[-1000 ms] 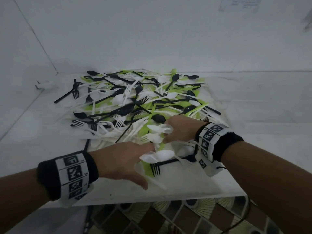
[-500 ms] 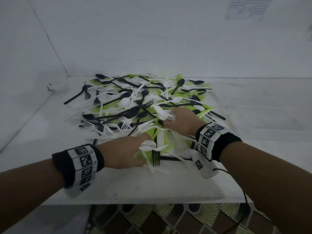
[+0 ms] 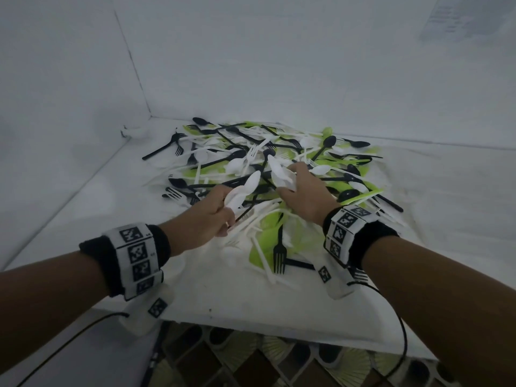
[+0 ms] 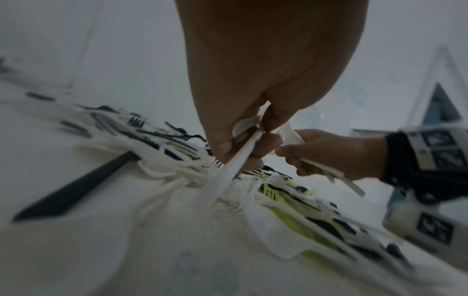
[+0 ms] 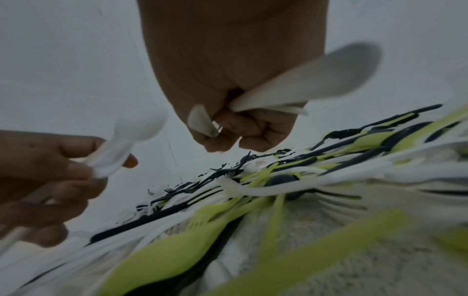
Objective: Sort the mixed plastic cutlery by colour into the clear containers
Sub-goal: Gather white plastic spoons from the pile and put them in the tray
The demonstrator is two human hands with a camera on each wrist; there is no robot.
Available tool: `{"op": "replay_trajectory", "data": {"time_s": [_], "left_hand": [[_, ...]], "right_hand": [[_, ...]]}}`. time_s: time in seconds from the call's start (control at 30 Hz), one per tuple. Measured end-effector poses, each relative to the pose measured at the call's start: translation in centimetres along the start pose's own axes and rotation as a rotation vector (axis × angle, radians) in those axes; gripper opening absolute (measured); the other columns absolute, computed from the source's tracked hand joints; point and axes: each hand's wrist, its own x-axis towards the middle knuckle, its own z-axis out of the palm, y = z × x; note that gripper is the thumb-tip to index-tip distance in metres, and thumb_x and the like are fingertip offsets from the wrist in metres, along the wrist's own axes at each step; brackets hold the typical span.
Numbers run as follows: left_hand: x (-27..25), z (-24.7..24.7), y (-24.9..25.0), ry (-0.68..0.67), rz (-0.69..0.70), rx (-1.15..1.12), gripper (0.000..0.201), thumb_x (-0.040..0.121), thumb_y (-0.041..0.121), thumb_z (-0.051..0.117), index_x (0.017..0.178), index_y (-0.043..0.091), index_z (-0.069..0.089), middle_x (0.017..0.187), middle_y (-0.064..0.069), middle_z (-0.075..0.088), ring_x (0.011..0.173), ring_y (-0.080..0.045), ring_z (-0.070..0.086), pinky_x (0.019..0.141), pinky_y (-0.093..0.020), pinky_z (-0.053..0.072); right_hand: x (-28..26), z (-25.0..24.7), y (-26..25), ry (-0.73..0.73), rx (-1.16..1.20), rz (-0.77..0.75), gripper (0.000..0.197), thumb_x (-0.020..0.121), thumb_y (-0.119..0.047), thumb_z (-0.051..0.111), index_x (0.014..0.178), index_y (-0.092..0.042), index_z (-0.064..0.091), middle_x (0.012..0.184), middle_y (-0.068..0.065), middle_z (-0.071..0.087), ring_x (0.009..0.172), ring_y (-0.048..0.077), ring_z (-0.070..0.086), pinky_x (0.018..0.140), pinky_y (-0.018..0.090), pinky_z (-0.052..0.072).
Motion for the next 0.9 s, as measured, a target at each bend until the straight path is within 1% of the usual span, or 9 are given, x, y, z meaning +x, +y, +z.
{"op": "replay_trajectory", "data": {"time_s": [0.1,0.23,0.3,0.4,0.5,0.6,0.67,0.77,0.9], "left_hand": [[-0.2,-0.2,-0.2,0.035,-0.104,-0.243,0.028,0.104,0.005,0.05,0.13,0.016,0.045,0.11,-0.017,0.07,0.078,-0.02,0.063,0.064,-0.022,0.055],[-0.2,-1.3,-0.4,0.138,-0.173,-0.412,0.024,0.103,0.002,0.052,0.126,0.005,0.054,0.115,-0.014,0.073,0.081,-0.019,0.066,0.082,-0.033,0.061],[-0.7,-2.1,-0.5,0.14,-0.164,-0.439,0.016,0.104,0.007,0.052,0.117,-0.001,0.059,0.109,-0.013,0.072,0.077,-0.018,0.063,0.077,-0.03,0.06],[-1.9,-3.4,-0.9,0.189,-0.162,-0.427,0.018,0.108,0.024,0.049,0.103,0.008,0.057,0.084,-0.01,0.065,0.065,-0.019,0.056,0.065,-0.032,0.053],[-3.0,-4.8,-1.9,0.272,-0.149,-0.289,0.025,0.109,0.032,0.045,0.088,0.018,0.046,0.069,0.001,0.045,0.059,-0.014,0.039,0.057,-0.029,0.037],[-4.8,-6.5,-3.2,0.324,-0.086,0.121,0.027,0.107,0.039,0.049,0.091,0.017,0.052,0.074,0.003,0.049,0.065,-0.013,0.042,0.062,-0.031,0.038],[-6.1,-7.4,-4.0,0.269,-0.033,0.336,0.027,0.103,0.04,0.053,0.091,0.016,0.055,0.075,0.004,0.052,0.064,-0.009,0.045,0.065,-0.032,0.039],[-8.1,-7.9,-4.7,0.119,-0.033,0.381,0.017,0.091,0.036,0.052,0.092,0.02,0.047,0.071,0.006,0.047,0.058,-0.006,0.039,0.059,-0.027,0.036],[-9.2,-7.6,-5.7,0.1,0.01,0.559,0.018,0.108,0.03,0.041,0.092,0.022,0.039,0.07,0.001,0.046,0.055,-0.008,0.035,0.055,-0.026,0.035]], "right_hand": [[0.2,0.3,-0.3,0.008,0.042,0.026,0.058,0.095,-0.039,0.065,0.142,-0.017,0.039,0.112,0.007,0.066,0.092,0.029,0.068,0.084,0.047,0.057],[0.6,0.5,-1.3,-0.056,-0.049,-0.018,0.027,0.098,-0.04,0.058,0.097,-0.014,0.064,0.081,-0.001,0.072,0.072,0.017,0.066,0.072,0.04,0.055],[0.7,1.1,-2.1,-0.076,-0.043,-0.019,0.032,0.102,-0.043,0.052,0.1,-0.012,0.061,0.086,0.003,0.07,0.077,0.021,0.067,0.071,0.037,0.052],[1.0,2.4,-3.4,-0.11,0.033,-0.03,0.034,0.105,-0.042,0.047,0.109,-0.009,0.052,0.096,0.011,0.065,0.083,0.029,0.067,0.076,0.042,0.055],[0.8,3.6,-5.1,-0.157,0.013,-0.083,0.032,0.104,-0.042,0.052,0.108,-0.01,0.049,0.094,0.002,0.059,0.079,0.019,0.056,0.066,0.034,0.045],[0.8,4.8,-6.4,-0.204,-0.019,-0.106,0.038,0.101,-0.043,0.056,0.117,-0.01,0.048,0.097,0.003,0.06,0.086,0.024,0.059,0.069,0.035,0.045],[0.9,5.6,-6.9,-0.235,-0.036,-0.093,0.038,0.101,-0.042,0.054,0.121,-0.011,0.044,0.1,0.005,0.059,0.086,0.025,0.058,0.063,0.033,0.041],[0.7,6.4,-7.5,-0.261,-0.024,-0.074,0.041,0.1,-0.035,0.053,0.131,-0.012,0.039,0.111,0.008,0.06,0.092,0.026,0.059,0.059,0.03,0.037],[0.6,7.0,-8.0,-0.306,0.046,-0.077,0.024,0.102,-0.021,0.044,0.119,-0.006,0.037,0.094,0.004,0.055,0.083,0.022,0.055,0.061,0.032,0.037]]}}
